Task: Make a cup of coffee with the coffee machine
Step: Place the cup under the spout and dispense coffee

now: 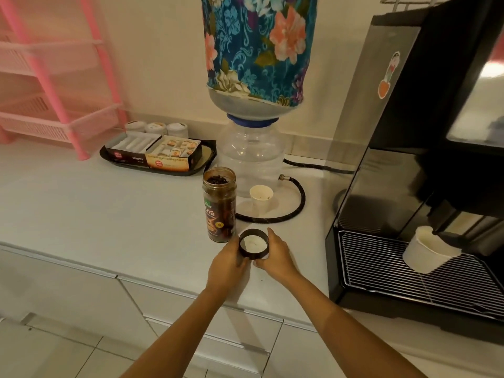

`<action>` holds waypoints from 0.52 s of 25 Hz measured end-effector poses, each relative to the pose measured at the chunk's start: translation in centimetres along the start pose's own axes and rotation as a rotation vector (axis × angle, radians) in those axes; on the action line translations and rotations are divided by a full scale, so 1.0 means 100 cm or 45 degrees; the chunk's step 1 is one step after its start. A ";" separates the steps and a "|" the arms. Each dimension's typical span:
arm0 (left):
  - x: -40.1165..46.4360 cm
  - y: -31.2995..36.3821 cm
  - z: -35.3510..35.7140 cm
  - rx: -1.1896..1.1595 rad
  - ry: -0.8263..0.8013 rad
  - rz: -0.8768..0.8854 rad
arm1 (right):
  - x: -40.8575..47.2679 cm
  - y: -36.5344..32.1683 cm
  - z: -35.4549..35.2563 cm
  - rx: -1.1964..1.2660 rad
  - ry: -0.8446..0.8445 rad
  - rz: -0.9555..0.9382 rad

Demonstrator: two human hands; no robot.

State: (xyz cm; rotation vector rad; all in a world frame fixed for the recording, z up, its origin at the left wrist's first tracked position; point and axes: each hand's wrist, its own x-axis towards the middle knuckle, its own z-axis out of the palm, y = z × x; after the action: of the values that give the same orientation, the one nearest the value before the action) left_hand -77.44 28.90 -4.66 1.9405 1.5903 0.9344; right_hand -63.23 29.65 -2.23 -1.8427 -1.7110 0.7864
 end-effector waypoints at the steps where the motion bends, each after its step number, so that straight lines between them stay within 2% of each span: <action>1: -0.006 0.002 0.001 0.034 0.056 0.023 | -0.005 0.000 -0.003 0.006 0.036 -0.014; 3: -0.017 0.009 0.002 0.028 0.137 0.066 | -0.018 -0.003 -0.013 0.072 0.151 -0.089; 7: -0.027 0.047 0.004 -0.017 0.171 0.190 | -0.052 -0.023 -0.051 0.153 0.464 -0.382; 10: -0.017 0.114 -0.004 -0.242 0.245 0.356 | -0.083 -0.049 -0.103 0.097 0.733 -0.674; 13: -0.003 0.207 -0.025 -0.554 0.346 0.568 | -0.119 -0.070 -0.170 -0.103 1.127 -0.993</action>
State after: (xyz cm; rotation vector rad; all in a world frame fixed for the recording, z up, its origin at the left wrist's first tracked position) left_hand -65.70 23.76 11.73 1.9322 0.9670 1.6297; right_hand -56.71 18.76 15.64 -1.0915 -1.6021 -0.3758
